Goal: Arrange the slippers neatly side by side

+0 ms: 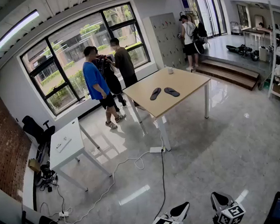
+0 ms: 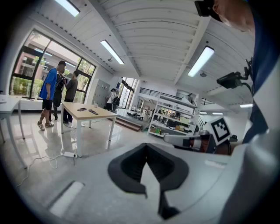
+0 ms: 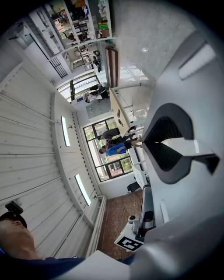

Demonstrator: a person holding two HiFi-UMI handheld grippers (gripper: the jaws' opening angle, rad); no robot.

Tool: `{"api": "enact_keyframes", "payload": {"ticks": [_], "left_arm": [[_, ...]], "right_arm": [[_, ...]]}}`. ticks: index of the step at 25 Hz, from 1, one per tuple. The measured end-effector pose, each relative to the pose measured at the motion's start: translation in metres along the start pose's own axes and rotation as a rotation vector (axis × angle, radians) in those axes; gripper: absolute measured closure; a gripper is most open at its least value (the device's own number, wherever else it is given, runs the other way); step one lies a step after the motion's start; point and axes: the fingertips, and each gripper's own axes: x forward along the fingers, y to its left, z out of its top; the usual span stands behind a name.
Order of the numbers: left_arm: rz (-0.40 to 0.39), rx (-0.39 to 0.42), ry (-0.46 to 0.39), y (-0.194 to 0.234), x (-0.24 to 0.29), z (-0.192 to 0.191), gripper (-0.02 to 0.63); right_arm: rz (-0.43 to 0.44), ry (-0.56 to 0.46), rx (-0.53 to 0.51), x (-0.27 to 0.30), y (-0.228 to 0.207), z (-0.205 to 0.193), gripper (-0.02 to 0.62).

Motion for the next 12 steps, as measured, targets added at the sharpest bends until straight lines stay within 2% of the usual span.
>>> {"api": "enact_keyframes", "payload": {"ticks": [5,12], "left_arm": [[0.014,0.030,-0.002,-0.006,0.016,0.010,0.603],[0.017,0.001,-0.001,0.010,0.038,0.008,0.603]], "right_arm": [[0.028,0.024,0.005,0.006,-0.010,-0.005,0.584],[0.044,0.073,-0.015,0.024,-0.013,-0.012,0.584]]}}
